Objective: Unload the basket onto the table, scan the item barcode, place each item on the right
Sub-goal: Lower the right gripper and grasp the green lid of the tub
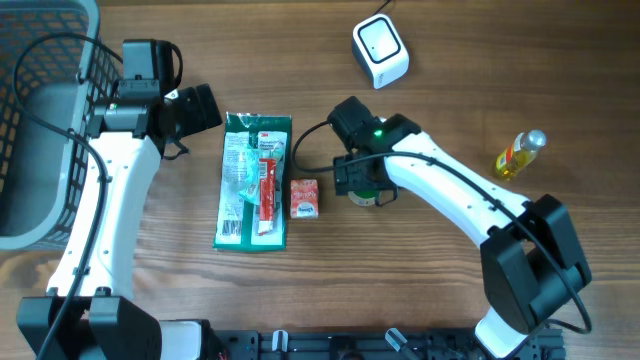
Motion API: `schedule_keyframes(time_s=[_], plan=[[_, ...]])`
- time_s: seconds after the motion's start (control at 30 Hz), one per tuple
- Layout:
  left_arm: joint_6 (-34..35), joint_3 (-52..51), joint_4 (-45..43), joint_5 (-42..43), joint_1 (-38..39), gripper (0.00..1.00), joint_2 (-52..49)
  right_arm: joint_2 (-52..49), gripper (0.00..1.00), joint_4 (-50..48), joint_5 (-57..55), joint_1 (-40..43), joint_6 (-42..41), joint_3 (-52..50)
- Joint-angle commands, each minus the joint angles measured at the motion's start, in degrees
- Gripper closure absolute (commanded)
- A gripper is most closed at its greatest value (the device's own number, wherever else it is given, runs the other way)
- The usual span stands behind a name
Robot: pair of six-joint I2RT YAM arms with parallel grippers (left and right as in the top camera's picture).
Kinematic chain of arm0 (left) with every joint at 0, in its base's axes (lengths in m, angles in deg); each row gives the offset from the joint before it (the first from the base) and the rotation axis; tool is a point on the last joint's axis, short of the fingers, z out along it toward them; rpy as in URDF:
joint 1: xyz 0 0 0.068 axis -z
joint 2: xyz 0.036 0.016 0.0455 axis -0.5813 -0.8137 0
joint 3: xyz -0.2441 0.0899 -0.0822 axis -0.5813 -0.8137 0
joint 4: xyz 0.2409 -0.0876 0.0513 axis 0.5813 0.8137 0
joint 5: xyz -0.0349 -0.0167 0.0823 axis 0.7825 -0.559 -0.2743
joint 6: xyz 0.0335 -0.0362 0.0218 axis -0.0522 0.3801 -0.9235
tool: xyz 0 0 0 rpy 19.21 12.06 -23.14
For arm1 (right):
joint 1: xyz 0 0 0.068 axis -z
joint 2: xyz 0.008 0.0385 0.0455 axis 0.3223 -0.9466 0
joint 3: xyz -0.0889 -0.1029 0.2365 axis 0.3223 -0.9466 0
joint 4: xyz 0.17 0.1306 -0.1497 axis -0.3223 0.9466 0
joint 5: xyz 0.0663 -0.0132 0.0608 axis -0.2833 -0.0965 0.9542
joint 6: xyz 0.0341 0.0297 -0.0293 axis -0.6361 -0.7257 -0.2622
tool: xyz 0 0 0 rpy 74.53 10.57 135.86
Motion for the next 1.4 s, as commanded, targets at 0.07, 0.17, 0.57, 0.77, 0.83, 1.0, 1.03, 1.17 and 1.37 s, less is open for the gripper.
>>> schedule_keyframes(time_s=[0.07, 0.17, 0.57, 0.77, 0.83, 1.0, 1.03, 1.17, 1.37], plan=[[0.50, 0.31, -0.13, -0.31, -0.33, 0.00, -0.17, -1.51, 0.00, 0.02, 1.57, 0.02, 0.20, -0.31], [0.50, 0.31, -0.13, -0.31, -0.33, 0.00, -0.17, -2.27, 0.00, -0.13, 1.55, 0.00, 1.36, -0.31], [0.50, 0.31, -0.13, -0.31, -0.33, 0.00, -0.17, -3.89, 0.09, 2.40, -0.42, 0.31, 2.80, -0.31], [0.50, 0.31, -0.13, -0.31, -0.33, 0.00, -0.17, -3.89, 0.09, 3.30, -0.37, 0.39, 5.33, -0.31], [0.50, 0.31, -0.13, -0.31, -0.33, 0.00, -0.17, -3.89, 0.10, 3.80, -0.39, 0.39, 6.10, -0.31], [0.50, 0.31, -0.13, -0.31, -0.33, 0.00, -0.17, -3.89, 0.06, 3.39, -0.28, 0.39, 7.02, -0.31], [0.50, 0.31, -0.13, -0.31, -0.33, 0.00, -0.17, -3.89, 0.01, 2.71, 0.07, 0.39, 6.51, -0.31], [0.50, 0.31, -0.15, -0.31, -0.33, 0.00, -0.17, -3.89, 0.00, -0.81, 0.07, 0.42, 2.27, -0.31], [0.50, 0.31, -0.13, -0.31, -0.33, 0.00, -0.17, -3.89, 0.02, -0.42, 0.02, 0.46, 1.29, -0.31]])
